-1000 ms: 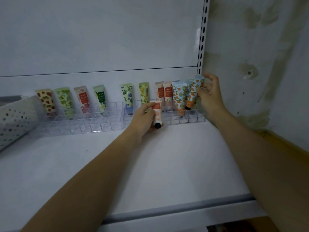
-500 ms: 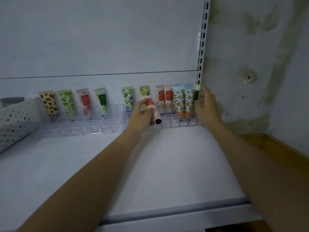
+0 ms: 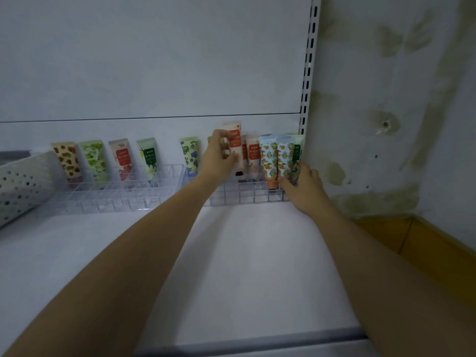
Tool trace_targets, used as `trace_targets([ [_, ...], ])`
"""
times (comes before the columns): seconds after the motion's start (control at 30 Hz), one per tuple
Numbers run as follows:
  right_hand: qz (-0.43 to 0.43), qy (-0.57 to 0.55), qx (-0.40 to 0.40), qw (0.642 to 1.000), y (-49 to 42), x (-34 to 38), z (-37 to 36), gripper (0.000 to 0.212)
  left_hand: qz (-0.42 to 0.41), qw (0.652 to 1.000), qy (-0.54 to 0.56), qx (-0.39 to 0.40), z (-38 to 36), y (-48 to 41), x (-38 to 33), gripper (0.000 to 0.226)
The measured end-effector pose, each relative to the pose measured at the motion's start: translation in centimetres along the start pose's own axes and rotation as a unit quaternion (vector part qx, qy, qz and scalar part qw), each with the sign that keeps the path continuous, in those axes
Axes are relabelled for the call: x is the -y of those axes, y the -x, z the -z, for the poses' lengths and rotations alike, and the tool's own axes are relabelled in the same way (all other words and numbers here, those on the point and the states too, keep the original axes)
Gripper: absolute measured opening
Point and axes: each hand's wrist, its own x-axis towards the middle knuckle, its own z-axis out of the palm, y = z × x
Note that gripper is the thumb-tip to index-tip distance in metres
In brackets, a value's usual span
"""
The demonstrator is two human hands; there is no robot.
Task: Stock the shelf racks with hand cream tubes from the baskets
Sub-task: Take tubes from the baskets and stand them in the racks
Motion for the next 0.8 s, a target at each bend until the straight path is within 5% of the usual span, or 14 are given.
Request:
trace_targets([
  [0.57, 0.002, 0.0, 0.0, 1.0, 0.1, 0.0, 0.1, 0.071, -0.04, 0.966, -0.25, 0.059, -1.6, -0.1, 1.5, 0.025],
  [0.8, 0.001, 0.0, -0.002, 1.0, 0.1, 0.1, 0.1, 0.069, -0.066, 0.976, -0.209, -0.004, -1.3, 0.1, 1.4, 0.026],
])
